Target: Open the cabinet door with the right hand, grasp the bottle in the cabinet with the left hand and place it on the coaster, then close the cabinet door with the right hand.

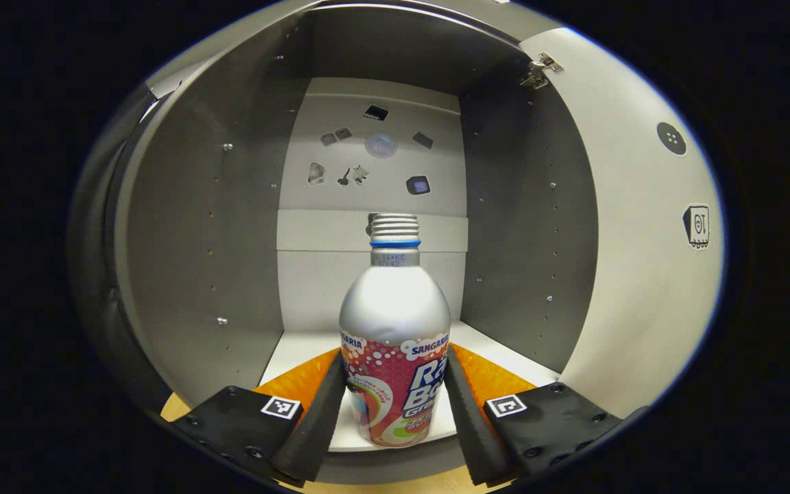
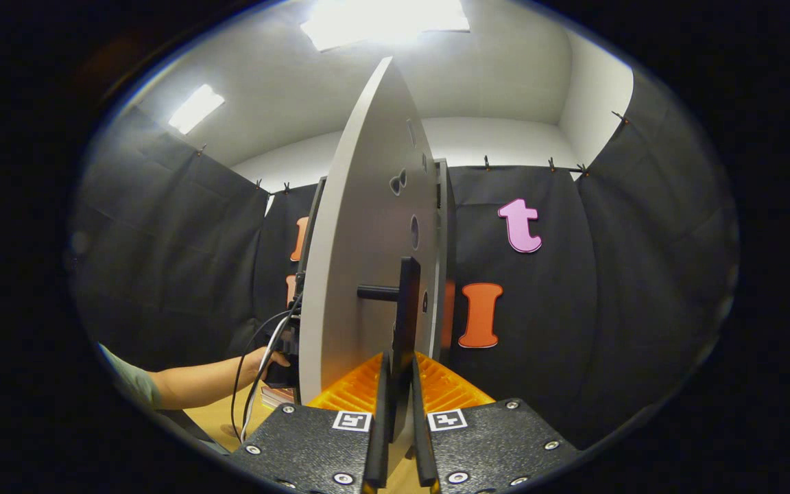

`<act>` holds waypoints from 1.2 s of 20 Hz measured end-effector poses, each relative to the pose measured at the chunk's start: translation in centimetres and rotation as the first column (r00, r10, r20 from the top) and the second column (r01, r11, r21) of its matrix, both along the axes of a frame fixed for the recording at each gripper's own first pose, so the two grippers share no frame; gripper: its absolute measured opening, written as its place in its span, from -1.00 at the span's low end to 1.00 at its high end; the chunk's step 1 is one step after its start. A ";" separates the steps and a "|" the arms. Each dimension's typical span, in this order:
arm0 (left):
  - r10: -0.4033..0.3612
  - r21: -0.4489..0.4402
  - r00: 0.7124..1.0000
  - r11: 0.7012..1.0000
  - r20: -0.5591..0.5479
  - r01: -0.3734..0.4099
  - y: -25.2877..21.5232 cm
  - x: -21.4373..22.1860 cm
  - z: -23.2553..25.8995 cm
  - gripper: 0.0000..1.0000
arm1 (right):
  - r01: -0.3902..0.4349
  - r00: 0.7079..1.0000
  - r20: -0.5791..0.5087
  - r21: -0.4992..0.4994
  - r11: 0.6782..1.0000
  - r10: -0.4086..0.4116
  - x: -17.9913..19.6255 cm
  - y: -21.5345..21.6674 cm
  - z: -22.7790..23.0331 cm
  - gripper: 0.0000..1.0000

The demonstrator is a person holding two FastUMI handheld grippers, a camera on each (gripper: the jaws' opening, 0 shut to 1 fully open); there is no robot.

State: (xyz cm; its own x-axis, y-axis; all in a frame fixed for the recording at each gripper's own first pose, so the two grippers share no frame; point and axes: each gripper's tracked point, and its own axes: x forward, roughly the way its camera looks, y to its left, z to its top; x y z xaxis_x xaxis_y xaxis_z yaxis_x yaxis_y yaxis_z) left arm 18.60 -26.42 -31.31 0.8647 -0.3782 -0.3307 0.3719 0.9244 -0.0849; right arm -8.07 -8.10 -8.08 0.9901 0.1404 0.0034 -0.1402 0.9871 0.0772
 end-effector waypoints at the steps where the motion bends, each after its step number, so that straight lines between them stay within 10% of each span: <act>1: 0.005 0.005 1.000 1.000 0.001 -0.005 0.7 -0.8 0.3 0.67 | 0.005 1.000 -0.003 0.004 1.000 -0.005 0.0 -0.1 0.0 -0.78; 24: 0.189 0.020 0.978 0.981 0.089 -0.191 22.0 -22.1 1.5 0.67 | 0.162 0.987 0.001 -0.080 0.984 -0.163 -3.8 -1.8 0.2 0.12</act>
